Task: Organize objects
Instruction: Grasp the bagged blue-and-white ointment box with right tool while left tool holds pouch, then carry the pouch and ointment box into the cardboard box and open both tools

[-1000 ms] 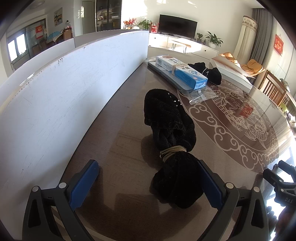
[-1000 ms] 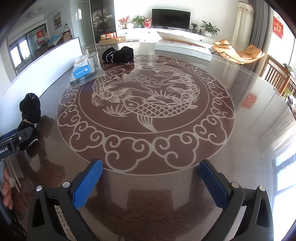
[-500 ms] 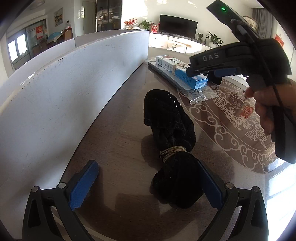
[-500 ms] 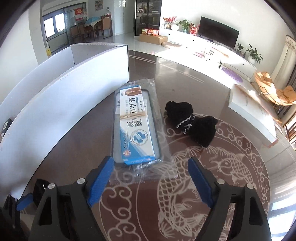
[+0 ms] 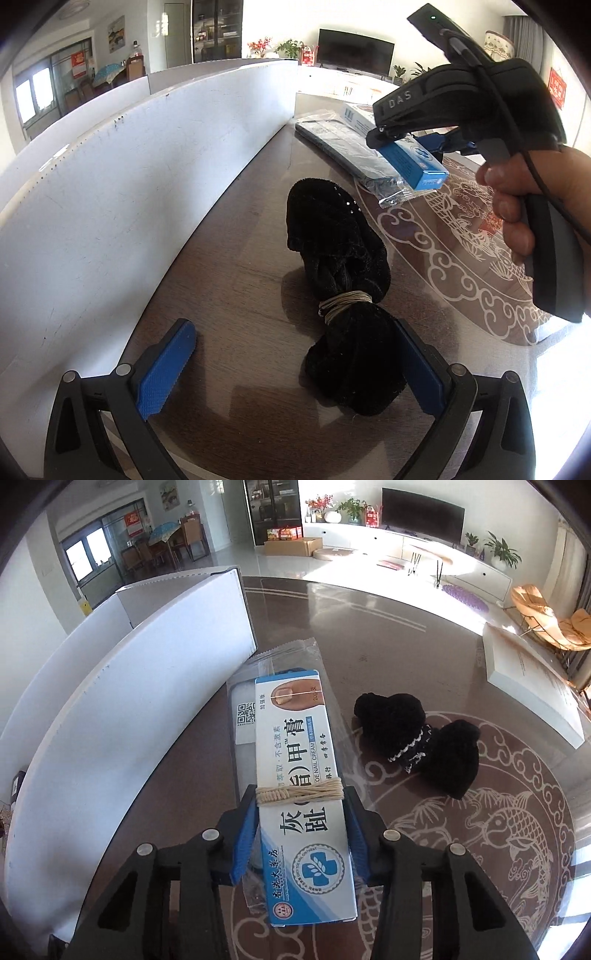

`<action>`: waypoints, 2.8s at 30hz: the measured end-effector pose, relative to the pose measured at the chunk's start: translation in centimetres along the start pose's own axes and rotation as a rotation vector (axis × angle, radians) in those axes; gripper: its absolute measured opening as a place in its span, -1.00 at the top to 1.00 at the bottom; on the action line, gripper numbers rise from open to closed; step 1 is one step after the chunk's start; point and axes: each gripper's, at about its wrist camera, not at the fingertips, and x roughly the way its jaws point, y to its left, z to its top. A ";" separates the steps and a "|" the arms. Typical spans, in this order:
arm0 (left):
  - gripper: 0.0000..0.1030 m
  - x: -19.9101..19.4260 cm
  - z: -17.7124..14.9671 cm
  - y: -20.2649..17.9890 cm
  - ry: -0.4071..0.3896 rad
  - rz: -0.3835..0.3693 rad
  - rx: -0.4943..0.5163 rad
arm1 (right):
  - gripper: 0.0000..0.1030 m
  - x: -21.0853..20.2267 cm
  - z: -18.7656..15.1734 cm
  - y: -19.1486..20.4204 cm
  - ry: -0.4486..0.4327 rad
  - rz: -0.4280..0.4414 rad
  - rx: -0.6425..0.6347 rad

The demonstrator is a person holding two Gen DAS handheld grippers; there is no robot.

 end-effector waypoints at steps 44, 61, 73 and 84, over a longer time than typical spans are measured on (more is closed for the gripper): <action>-1.00 -0.8 0.2 2.1 0.041 -0.131 -0.096 | -1.00 -10.9 -23.5 -6.7 -0.082 -0.250 0.125; 0.40 -0.5 0.6 -2.3 -0.006 -0.114 0.142 | -1.00 -10.8 -22.9 -7.0 -0.051 -0.118 0.089; 0.40 -6.2 0.1 0.4 -0.053 -0.333 0.015 | 0.18 -12.6 -19.5 -8.3 0.024 0.062 0.241; 0.40 -11.4 7.4 17.0 -0.155 -0.097 -0.191 | 0.18 -14.6 -6.3 11.5 -0.140 0.490 0.078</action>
